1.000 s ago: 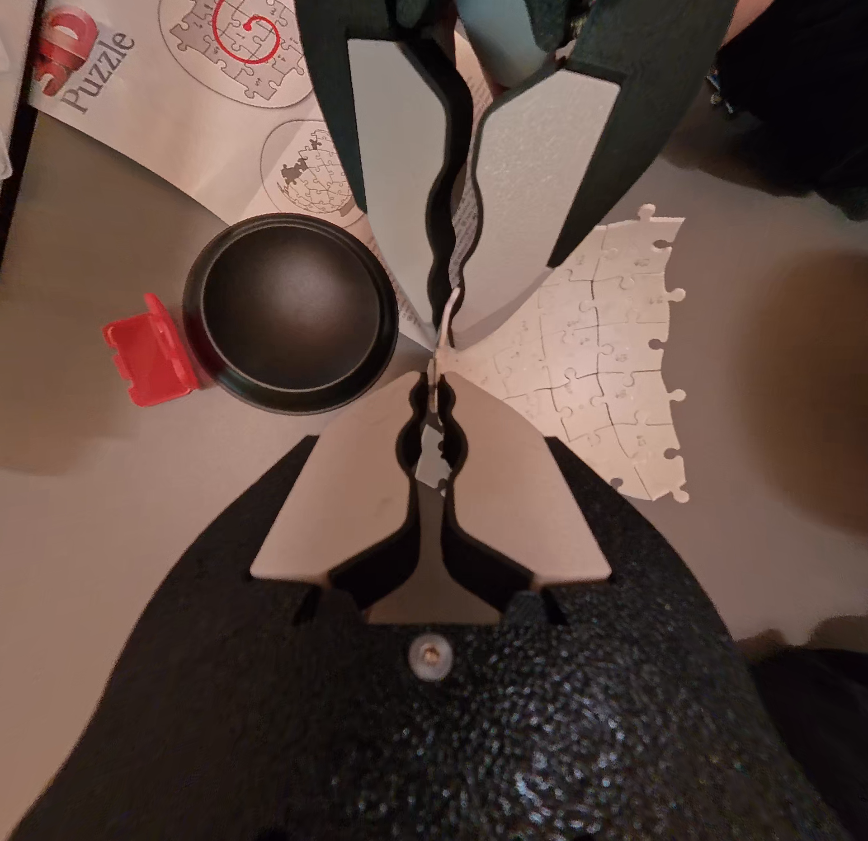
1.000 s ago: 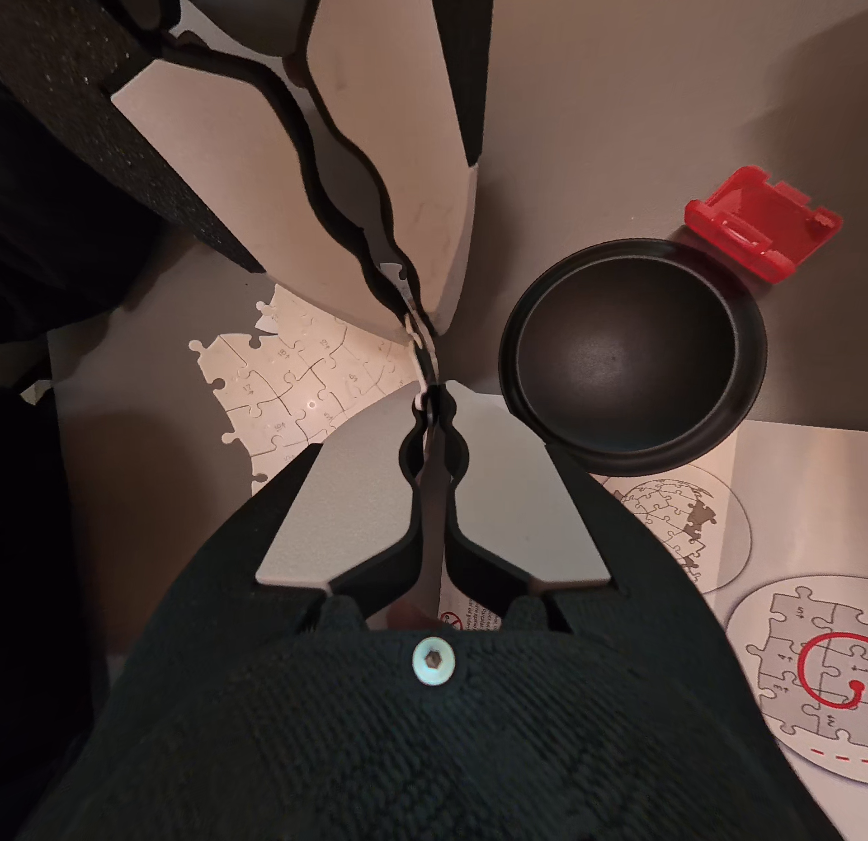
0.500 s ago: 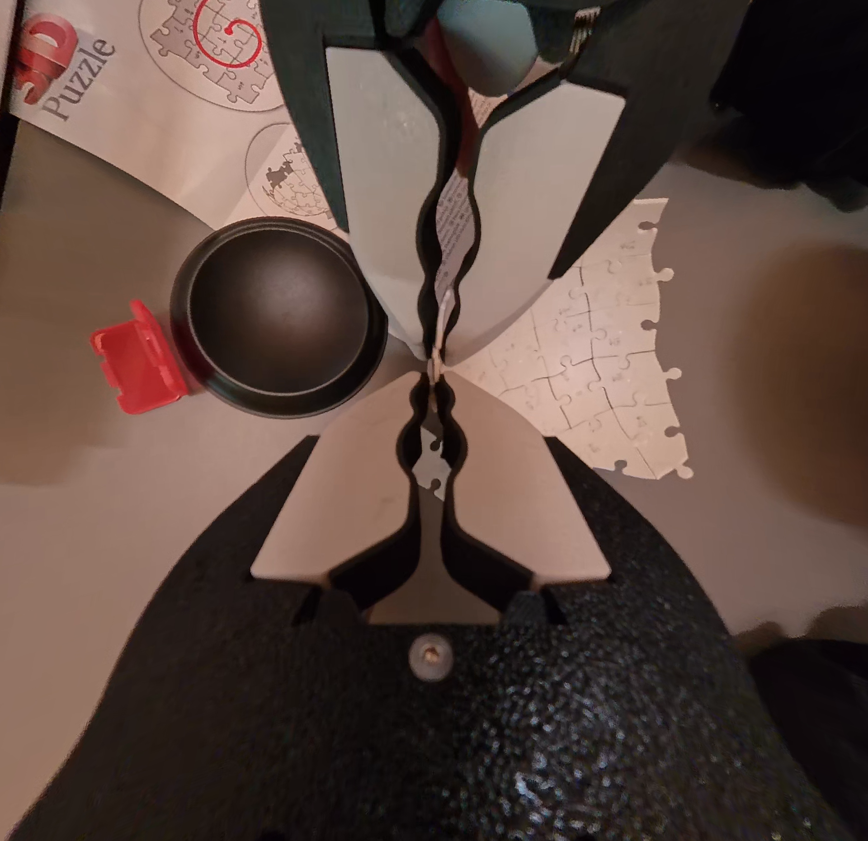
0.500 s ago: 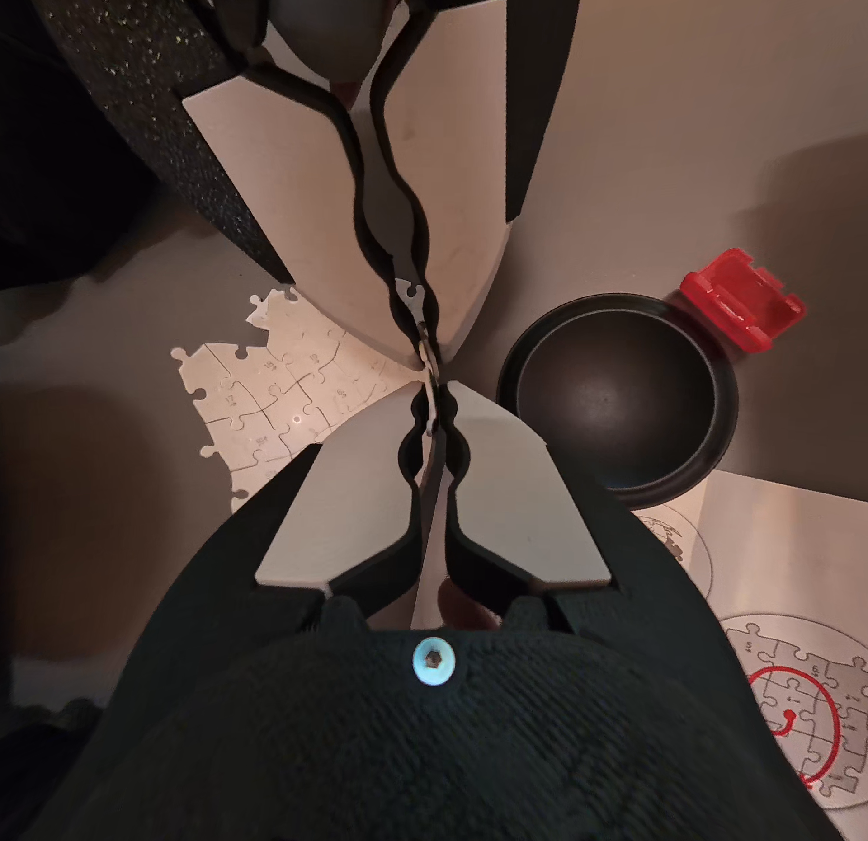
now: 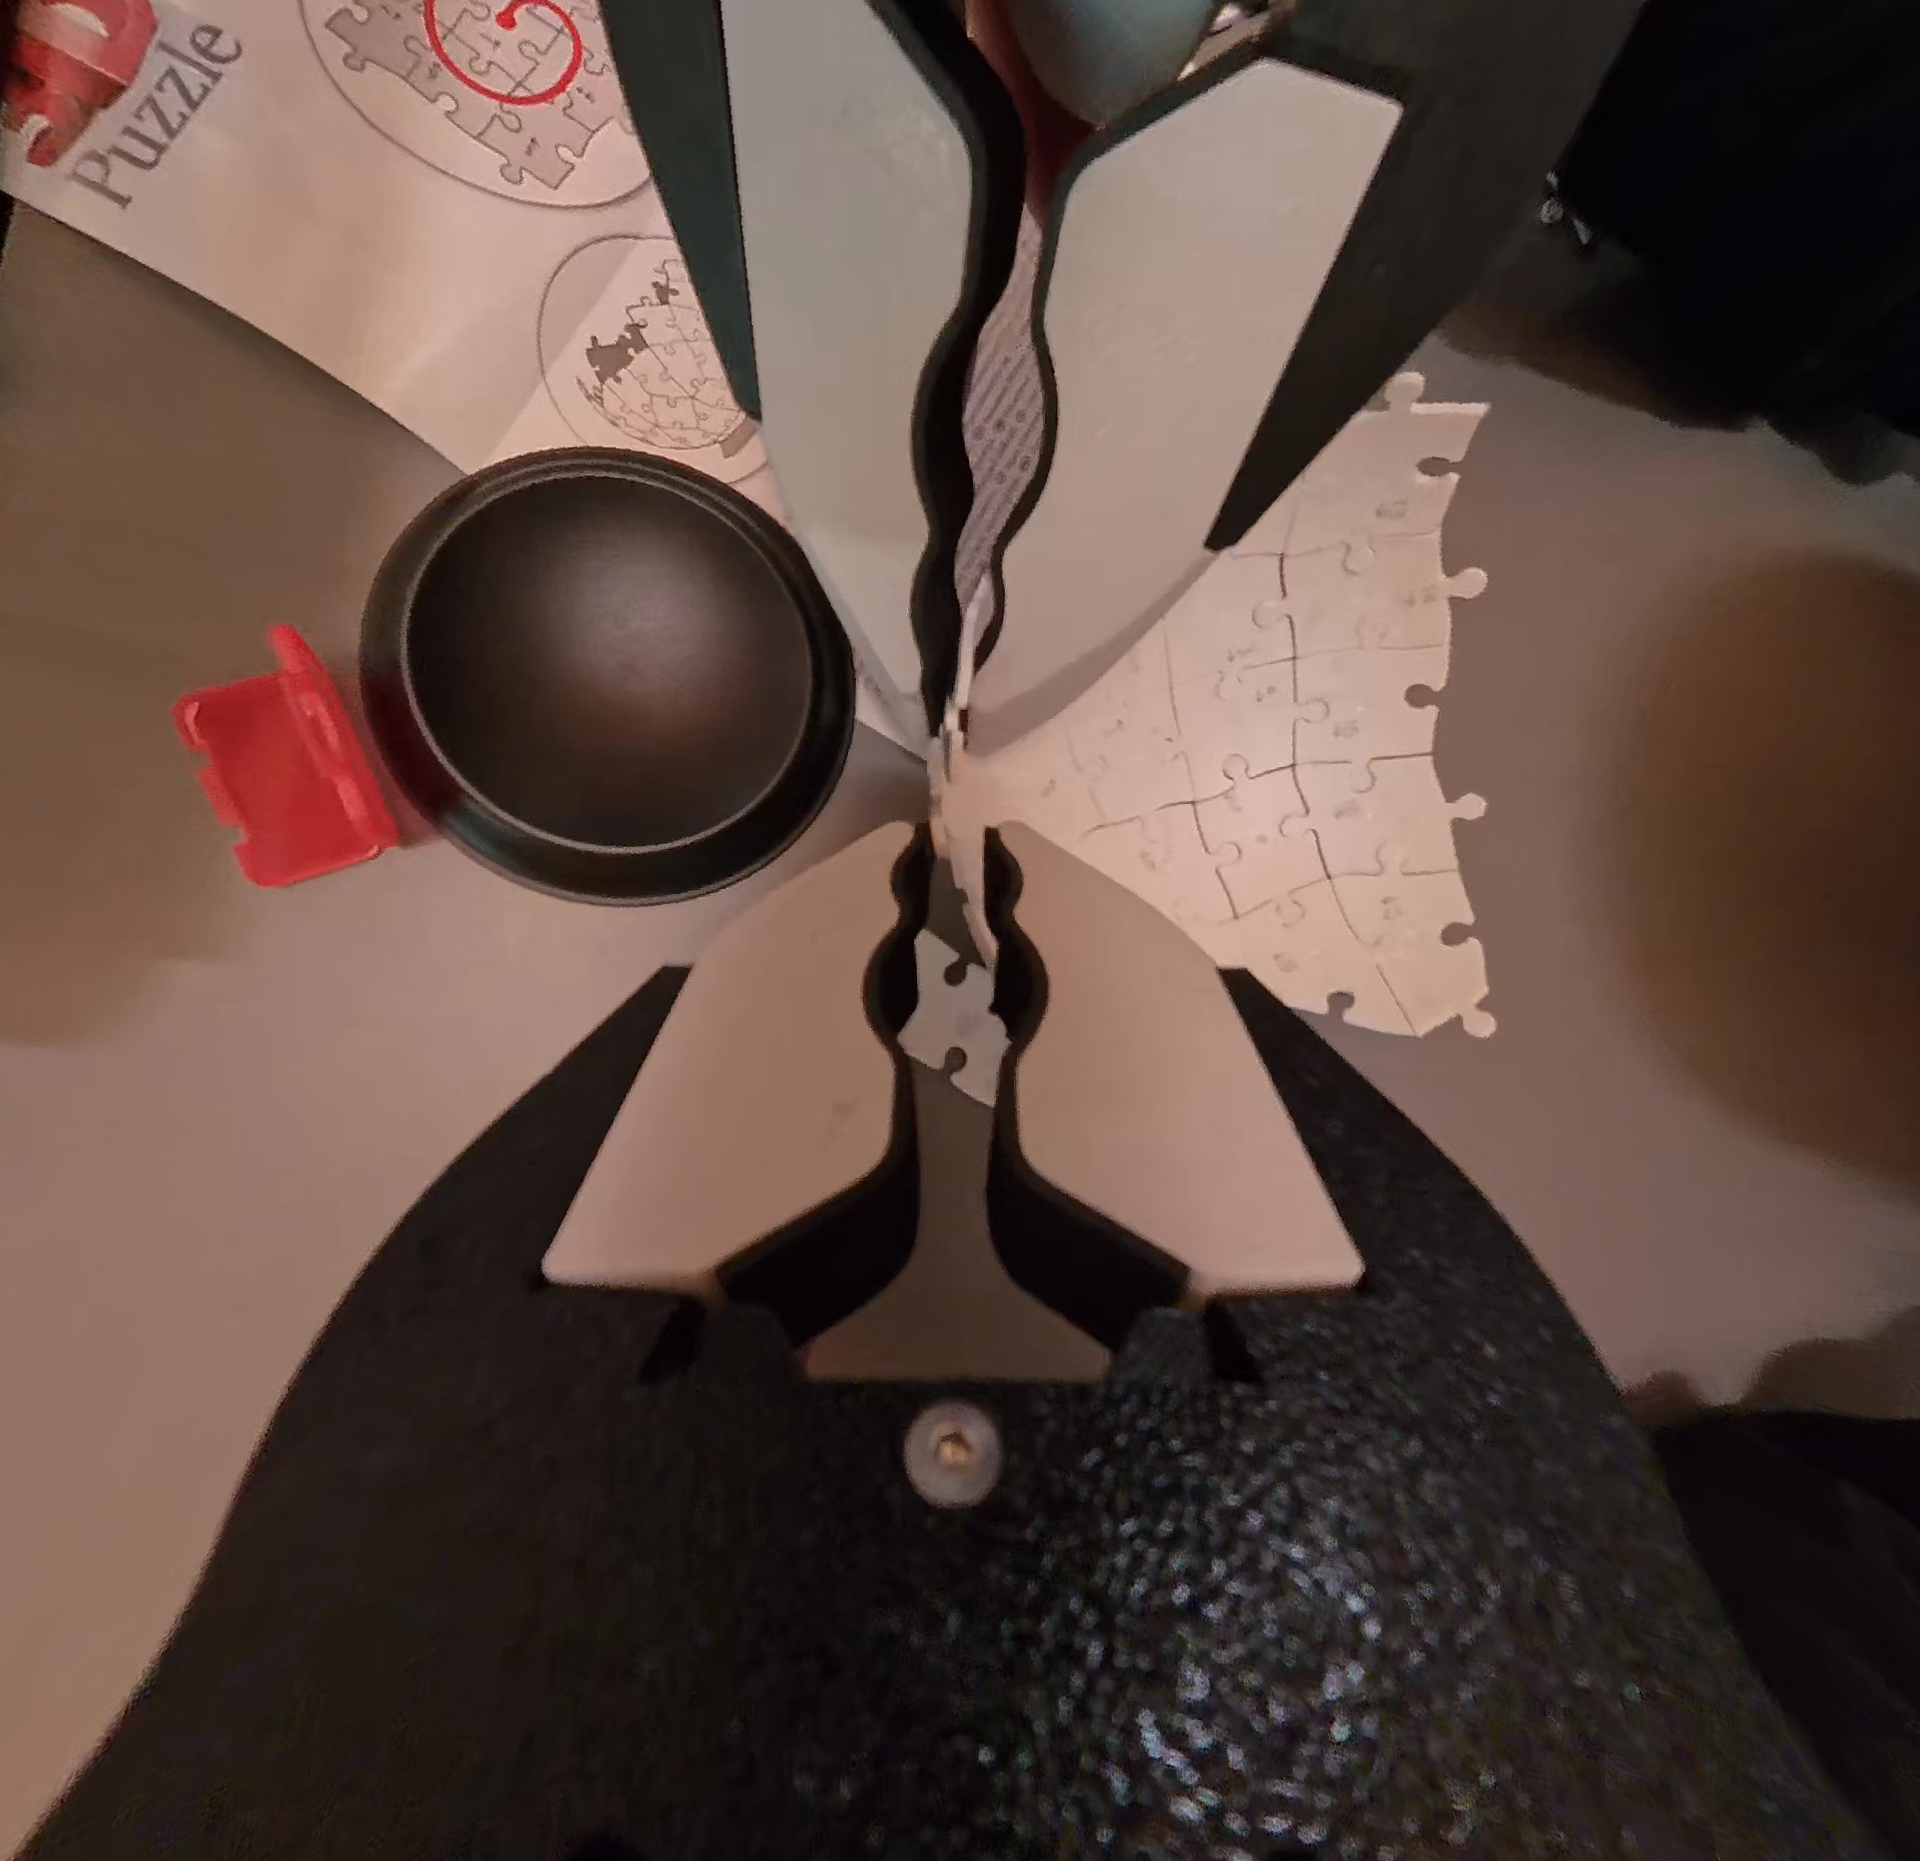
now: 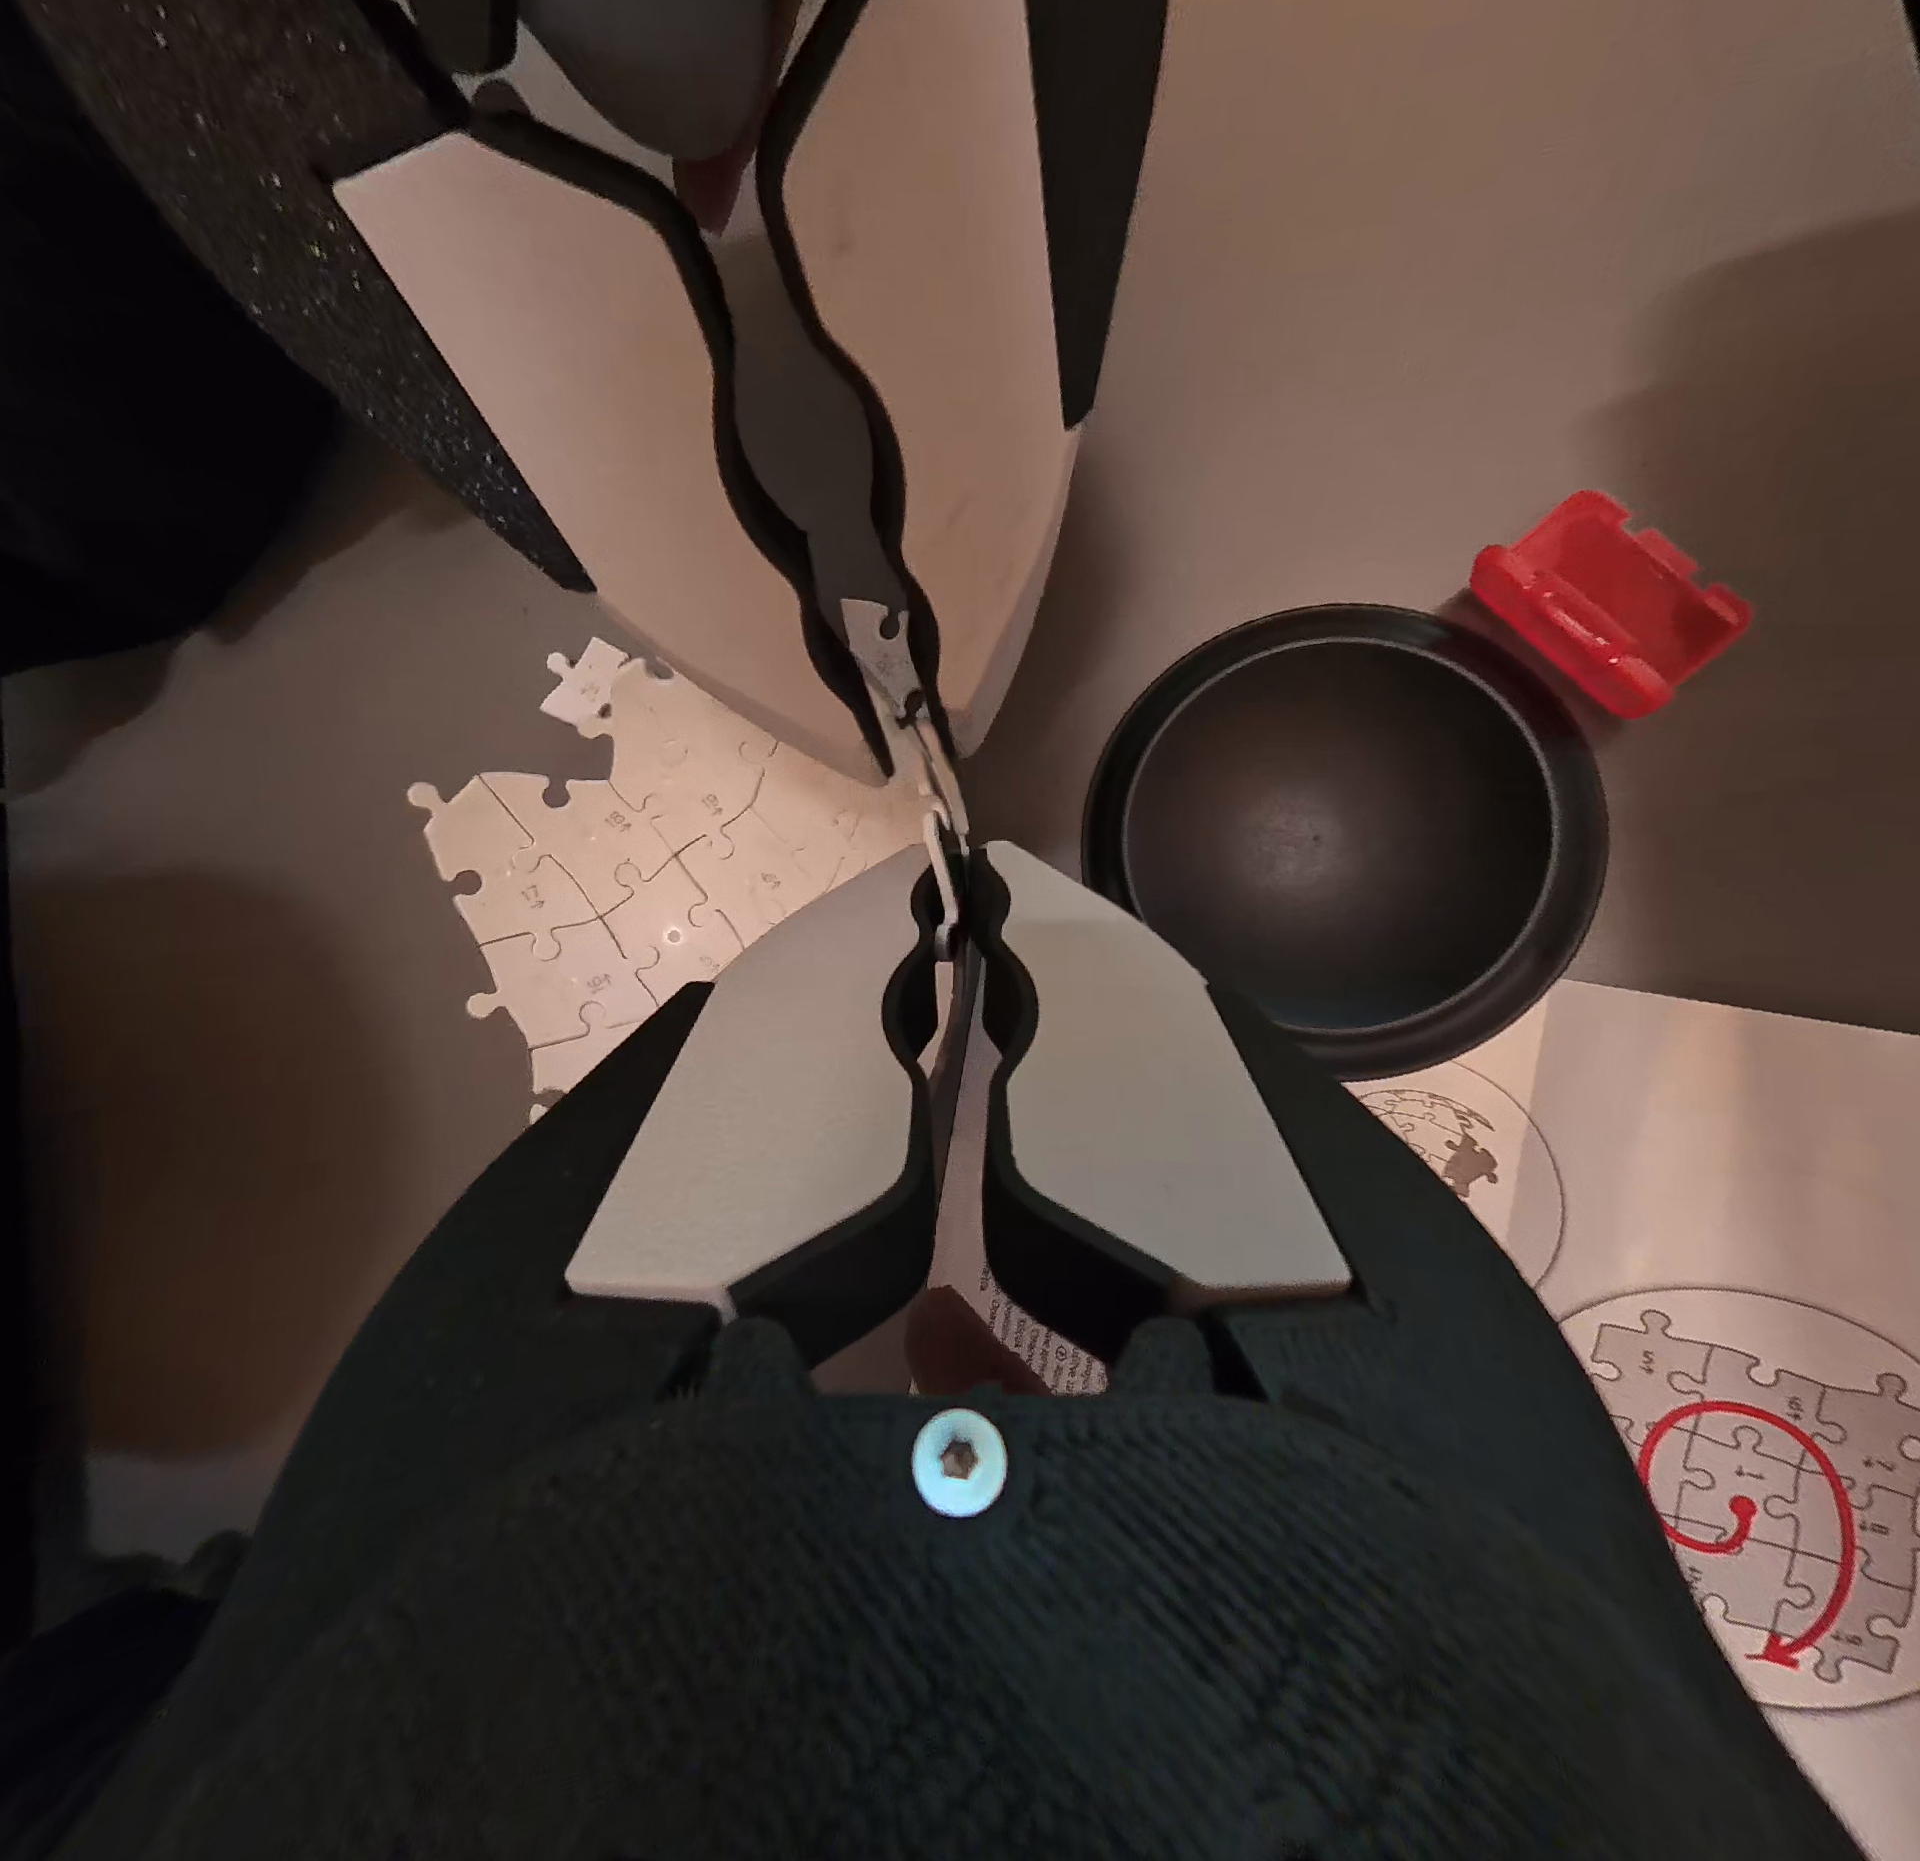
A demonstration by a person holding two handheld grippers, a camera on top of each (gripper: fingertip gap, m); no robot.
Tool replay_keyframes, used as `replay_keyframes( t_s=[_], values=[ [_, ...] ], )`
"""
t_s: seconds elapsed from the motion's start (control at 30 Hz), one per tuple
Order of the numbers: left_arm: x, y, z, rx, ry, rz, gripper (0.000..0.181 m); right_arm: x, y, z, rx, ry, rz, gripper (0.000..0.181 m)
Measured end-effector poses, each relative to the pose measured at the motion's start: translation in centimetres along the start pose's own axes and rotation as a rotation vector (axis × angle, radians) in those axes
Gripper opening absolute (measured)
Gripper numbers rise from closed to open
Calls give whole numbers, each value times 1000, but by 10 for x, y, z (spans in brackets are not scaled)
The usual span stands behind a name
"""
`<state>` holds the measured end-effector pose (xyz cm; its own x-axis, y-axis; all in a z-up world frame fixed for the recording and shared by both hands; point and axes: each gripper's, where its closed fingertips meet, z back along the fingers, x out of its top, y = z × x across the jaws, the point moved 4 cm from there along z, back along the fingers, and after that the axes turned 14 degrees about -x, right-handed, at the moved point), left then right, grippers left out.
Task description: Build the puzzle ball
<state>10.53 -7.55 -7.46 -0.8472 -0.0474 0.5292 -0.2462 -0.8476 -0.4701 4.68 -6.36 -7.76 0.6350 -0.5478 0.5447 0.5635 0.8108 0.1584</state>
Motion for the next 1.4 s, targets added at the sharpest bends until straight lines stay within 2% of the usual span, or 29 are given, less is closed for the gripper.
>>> replay_keyframes(
  t_s=[0.33,0.47,0.77,1.4],
  values=[
    [5,4,0,40,3,-6,2,2,-1,1,-3,-25,-15,4],
    [4,4,0,37,4,2,2,3,-4,5,-13,-47,-10,11],
    [4,2,-1,37,19,-2,2,7,0,6,-24,-64,58,4],
    [4,2,-4,-4,11,16,2,5,4,6,-87,-22,198,4]
  ],
)
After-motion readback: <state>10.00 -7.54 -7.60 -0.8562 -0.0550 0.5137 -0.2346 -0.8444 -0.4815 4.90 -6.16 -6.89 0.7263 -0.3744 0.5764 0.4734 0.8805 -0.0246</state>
